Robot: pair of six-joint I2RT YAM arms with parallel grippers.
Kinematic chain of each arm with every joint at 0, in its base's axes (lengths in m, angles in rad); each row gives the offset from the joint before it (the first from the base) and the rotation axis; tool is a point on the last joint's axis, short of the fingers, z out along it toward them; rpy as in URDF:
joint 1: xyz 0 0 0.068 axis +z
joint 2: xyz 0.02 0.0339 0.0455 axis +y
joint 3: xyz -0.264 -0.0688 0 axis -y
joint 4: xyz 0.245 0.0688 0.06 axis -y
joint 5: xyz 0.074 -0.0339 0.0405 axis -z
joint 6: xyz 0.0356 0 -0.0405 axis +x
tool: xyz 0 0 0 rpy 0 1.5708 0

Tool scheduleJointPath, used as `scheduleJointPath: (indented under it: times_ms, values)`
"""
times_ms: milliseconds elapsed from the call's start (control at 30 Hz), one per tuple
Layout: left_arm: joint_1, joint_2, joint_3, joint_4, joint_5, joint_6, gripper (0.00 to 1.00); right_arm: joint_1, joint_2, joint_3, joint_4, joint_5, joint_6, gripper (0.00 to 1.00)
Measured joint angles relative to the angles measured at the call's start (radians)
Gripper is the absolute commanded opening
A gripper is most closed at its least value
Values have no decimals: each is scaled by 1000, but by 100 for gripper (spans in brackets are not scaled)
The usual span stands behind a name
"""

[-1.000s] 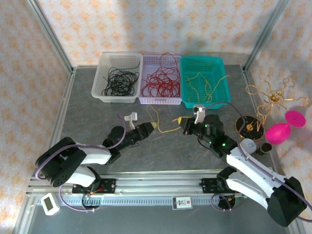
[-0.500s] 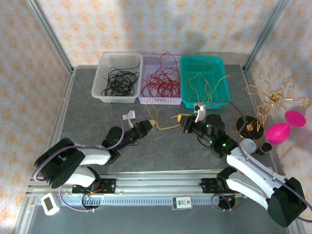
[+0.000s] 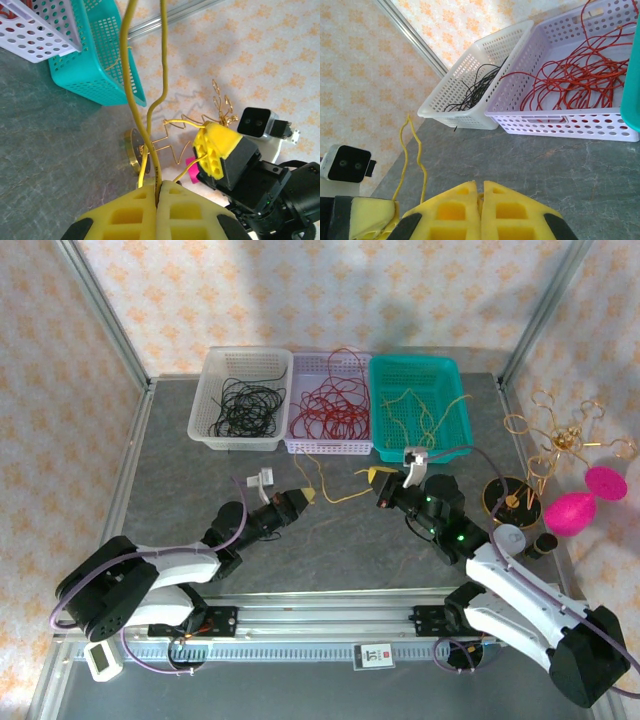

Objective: Untangle the cables

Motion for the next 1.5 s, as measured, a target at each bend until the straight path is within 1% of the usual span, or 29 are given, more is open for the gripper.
scheduleJointPath:
  times_ms: [67, 133, 333, 433, 567, 700, 733, 767, 800, 933, 1000, 1033, 1067, 1100, 1167, 1233, 1267, 1400, 1500]
  values:
    - [0, -2, 0, -23, -8, 13, 0, 0, -4, 0, -1, 21, -1, 0]
    - [0, -19, 0, -82, -24, 42, 0, 0, -17, 0, -8, 56, -12, 0]
    - [-6, -169, 15, -430, -89, 206, 0, -2, -37, 53, -77, 233, -100, 0]
    - [-7, -238, 23, -571, -109, 286, 0, -17, -37, 92, -83, 299, -140, 0]
    - [-7, -272, 34, -705, -126, 359, 0, -54, -19, 154, -85, 345, -177, 0]
    - [-7, -273, 45, -748, -126, 391, 0, -70, 27, 212, -91, 336, -187, 0]
    - [-7, -270, 53, -749, -126, 394, 4, -71, 44, 229, -100, 333, -184, 0]
    - [-7, -264, 64, -748, -126, 395, 19, -73, 63, 244, -106, 334, -183, 0]
    - [-7, -255, 75, -743, -126, 398, 30, -77, 78, 255, -106, 335, -182, 0]
    - [-6, -185, 129, -695, -122, 388, 50, -115, 121, 307, -108, 371, -190, 0]
    - [-6, -157, 159, -669, -116, 378, 62, -128, 150, 384, -121, 425, -233, 0]
    - [-6, -150, 174, -658, -113, 373, 66, -131, 169, 438, -123, 462, -267, 0]
    - [-6, -150, 189, -647, -111, 366, 67, -133, 186, 491, -121, 499, -307, 0]
    - [-6, -153, 200, -640, -111, 364, 65, -134, 200, 533, -117, 529, -341, 0]
    - [-6, -174, 214, -628, -111, 362, 52, -137, 237, 624, -104, 615, -428, 0]
    - [-6, -206, 215, -628, -111, 369, 43, -158, 286, 697, -95, 694, -493, 0]
    - [-6, -220, 215, -630, -112, 374, 41, -173, 309, 721, -92, 723, -515, 0]
    - [-5, -274, 216, -671, -121, 392, 40, -258, 430, 774, -99, 836, -592, 0]
    - [-2, -315, 214, -716, -129, 398, 40, -291, 506, 802, -135, 888, -630, 0]
